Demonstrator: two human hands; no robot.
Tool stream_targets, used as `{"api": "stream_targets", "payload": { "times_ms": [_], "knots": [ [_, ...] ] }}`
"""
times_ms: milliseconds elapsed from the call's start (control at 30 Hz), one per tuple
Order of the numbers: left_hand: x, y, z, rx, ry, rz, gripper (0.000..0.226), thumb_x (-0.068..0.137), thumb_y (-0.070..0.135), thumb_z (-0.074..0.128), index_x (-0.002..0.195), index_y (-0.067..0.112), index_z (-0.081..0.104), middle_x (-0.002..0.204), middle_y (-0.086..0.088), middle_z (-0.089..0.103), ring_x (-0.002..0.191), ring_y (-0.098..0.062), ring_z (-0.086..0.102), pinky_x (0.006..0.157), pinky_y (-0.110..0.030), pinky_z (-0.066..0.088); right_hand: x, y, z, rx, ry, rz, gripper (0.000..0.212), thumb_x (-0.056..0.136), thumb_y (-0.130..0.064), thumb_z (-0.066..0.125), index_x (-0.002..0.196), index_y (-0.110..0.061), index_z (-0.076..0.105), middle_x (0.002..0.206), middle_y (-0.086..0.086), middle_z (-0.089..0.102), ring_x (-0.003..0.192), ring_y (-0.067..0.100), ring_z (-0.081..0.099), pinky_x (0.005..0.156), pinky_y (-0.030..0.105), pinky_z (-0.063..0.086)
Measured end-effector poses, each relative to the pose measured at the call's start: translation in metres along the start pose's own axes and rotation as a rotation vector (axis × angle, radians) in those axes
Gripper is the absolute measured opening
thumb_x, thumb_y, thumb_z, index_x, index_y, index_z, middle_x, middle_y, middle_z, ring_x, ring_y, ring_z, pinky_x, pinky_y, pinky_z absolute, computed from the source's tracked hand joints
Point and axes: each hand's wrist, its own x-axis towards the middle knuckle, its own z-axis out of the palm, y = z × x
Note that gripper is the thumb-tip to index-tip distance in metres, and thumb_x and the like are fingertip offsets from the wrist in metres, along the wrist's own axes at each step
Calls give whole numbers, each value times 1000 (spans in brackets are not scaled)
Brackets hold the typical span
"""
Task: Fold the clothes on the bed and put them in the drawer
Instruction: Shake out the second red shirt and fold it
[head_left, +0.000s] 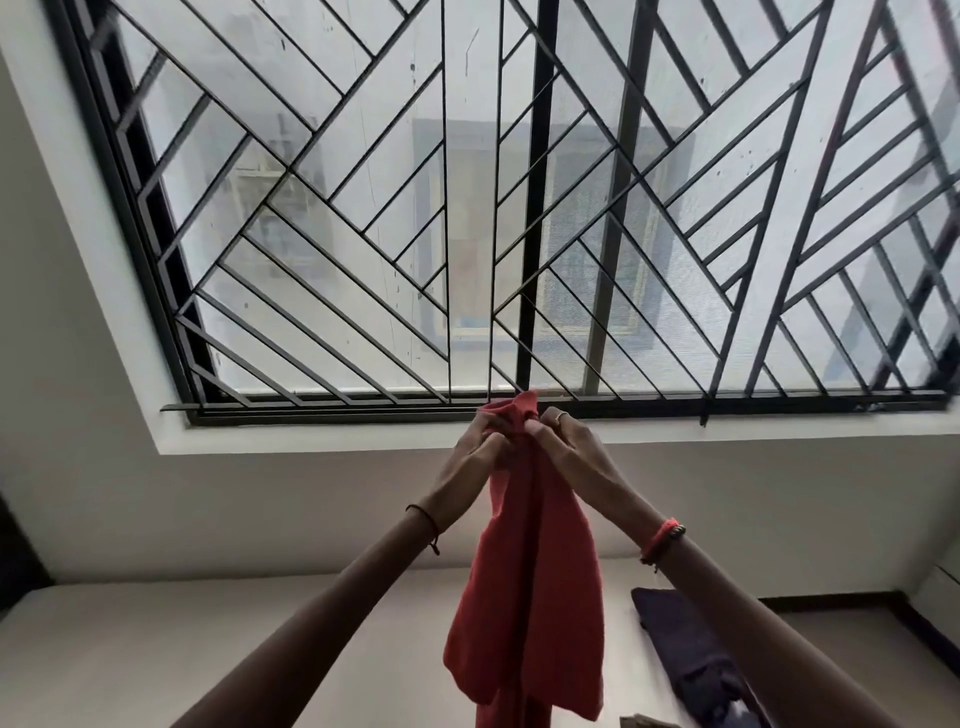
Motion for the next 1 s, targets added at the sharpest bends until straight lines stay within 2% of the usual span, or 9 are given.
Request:
{"api": "stream_targets", "payload": {
  "times_ms": [200, 333, 433, 533, 600, 667, 800, 900, 1000],
  "knots": [
    [7, 5, 8, 22, -69, -30, 27, 92, -7, 32, 96, 13, 49, 84, -2, 55, 76, -7, 53, 71, -16, 46, 6, 7, -4, 4, 60, -46, 32, 92, -9, 59, 70, -30, 48, 59, -13, 47, 52, -8, 47, 57, 12, 36],
    [16, 3, 11, 39, -147, 78, 20, 93, -4, 48, 96, 16, 48, 81, -2, 54, 74, -6, 53, 71, -18, 46, 11, 16, -13, 55, 91, -62, 9, 92, -7, 57, 88, -12, 63, 76, 1, 64, 70, 3, 55, 68, 20, 43],
    [31, 8, 9, 164, -32, 202, 20, 85, 9, 65, 91, 19, 49, 74, 2, 56, 65, -1, 55, 65, -18, 47, 9, 14, -23, 145, 122, -71, 9, 93, -6, 56, 88, -10, 62, 74, -1, 60, 67, -2, 53, 67, 15, 43],
    [53, 27, 0, 396, 83, 337, 63, 61, 42, 81, 110, 25, 45, 93, 7, 56, 91, -7, 58, 78, -24, 48, 6, 9, -31, 281, 125, -74, 17, 93, -4, 55, 85, -17, 61, 74, -7, 57, 65, -7, 51, 67, 10, 41],
    [71, 42, -10, 511, -75, 311, 91, 54, 51, 81, 130, 32, 35, 120, 3, 53, 118, -16, 51, 93, -33, 48, 5, 8, -35, 362, 114, -77, 20, 93, -3, 54, 83, -19, 61, 73, -7, 57, 68, -6, 51, 69, 12, 41],
    [85, 62, -15, 550, -354, 168, 95, 65, 30, 84, 142, 27, 27, 131, 1, 50, 124, -17, 49, 97, -32, 48, 5, 9, -40, 416, 107, -71, 20, 93, -4, 54, 82, -19, 61, 72, -9, 57, 69, -1, 51, 69, 15, 42],
    [102, 106, -4, 763, -660, -47, 61, 75, 15, 78, 129, 22, 49, 101, 11, 61, 90, -1, 60, 66, -10, 49, 4, 9, -47, 494, 87, -56, 23, 93, -8, 55, 81, -24, 66, 75, -7, 62, 74, 4, 56, 70, 19, 46],
    [106, 115, 1, 739, -709, -127, 21, 81, 24, 72, 101, 28, 65, 96, 5, 70, 90, -16, 68, 71, -24, 56, 6, 7, -49, 581, 98, -52, 26, 94, -8, 54, 80, -24, 68, 76, -5, 64, 75, 7, 58, 72, 21, 47],
    [106, 107, 4, 530, -638, -146, 22, 90, 23, 61, 112, 19, 64, 98, 1, 69, 84, -11, 67, 70, -22, 56, 11, 8, -53, 623, 154, -36, 18, 94, -7, 54, 83, -17, 65, 78, 0, 62, 78, 12, 55, 76, 28, 45]
  ]
}}
